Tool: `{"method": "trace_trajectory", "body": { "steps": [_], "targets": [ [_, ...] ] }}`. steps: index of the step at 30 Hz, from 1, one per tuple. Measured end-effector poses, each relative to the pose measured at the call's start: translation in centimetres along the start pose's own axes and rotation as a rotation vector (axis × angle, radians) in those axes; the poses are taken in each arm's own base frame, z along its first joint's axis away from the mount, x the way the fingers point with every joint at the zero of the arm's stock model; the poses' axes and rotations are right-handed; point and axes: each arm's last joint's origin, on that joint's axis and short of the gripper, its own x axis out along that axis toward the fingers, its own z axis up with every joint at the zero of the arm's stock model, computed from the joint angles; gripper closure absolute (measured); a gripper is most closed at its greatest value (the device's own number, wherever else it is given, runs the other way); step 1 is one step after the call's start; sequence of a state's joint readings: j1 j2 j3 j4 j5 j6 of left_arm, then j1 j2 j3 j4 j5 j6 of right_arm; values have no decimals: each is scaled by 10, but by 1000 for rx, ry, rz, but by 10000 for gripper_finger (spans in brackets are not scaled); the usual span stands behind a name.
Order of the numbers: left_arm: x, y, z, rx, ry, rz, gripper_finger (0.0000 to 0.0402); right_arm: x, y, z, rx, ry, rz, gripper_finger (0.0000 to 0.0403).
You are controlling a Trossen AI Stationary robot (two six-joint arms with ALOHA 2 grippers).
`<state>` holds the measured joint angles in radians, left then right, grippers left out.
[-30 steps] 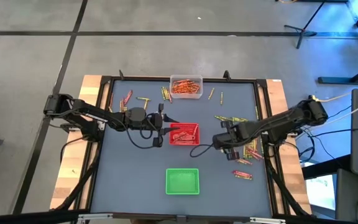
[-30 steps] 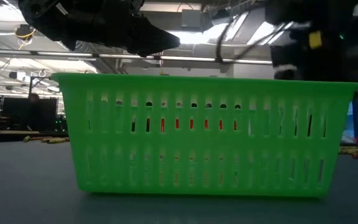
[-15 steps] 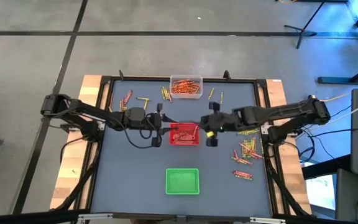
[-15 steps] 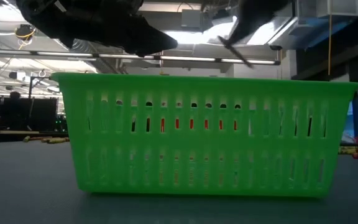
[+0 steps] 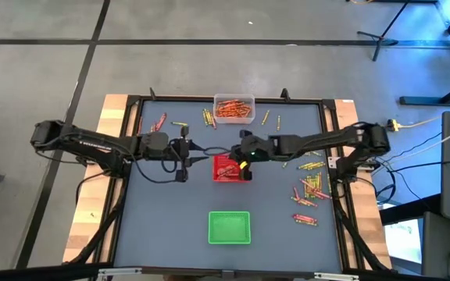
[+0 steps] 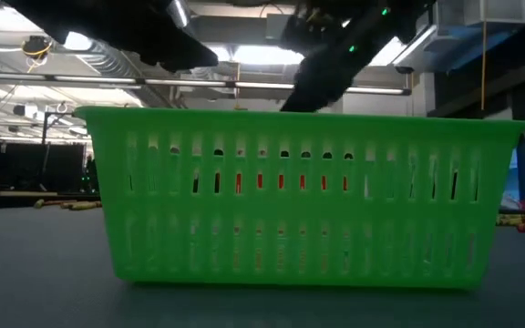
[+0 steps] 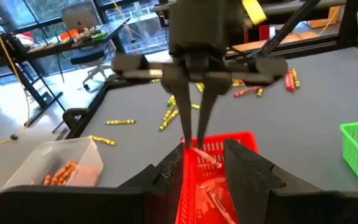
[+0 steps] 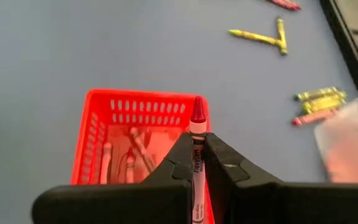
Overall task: Sort crayons
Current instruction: Put the red crayon into the red bin
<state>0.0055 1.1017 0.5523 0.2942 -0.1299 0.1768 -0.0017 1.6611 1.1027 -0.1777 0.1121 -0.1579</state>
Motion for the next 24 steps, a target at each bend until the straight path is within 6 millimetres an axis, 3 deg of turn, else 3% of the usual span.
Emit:
{"method": "trace_trajectory", "body": {
  "steps": [6, 13, 18, 24],
  "targets": [
    [-1, 0, -1, -16, -5, 1, 302, 27, 5, -15, -14, 82, 11, 386],
    [-1, 0, 1, -40, -25, 4, 302, 33, 7, -17, 37, 92, 13, 362],
    [-1, 0, 1, -41, -25, 4, 302, 16, 8, 1, 24, 112, 35, 292],
    [-1, 0, 1, -43, -27, -1, 302, -31, 25, 15, 10, 261, 102, 253]
  ]
}}
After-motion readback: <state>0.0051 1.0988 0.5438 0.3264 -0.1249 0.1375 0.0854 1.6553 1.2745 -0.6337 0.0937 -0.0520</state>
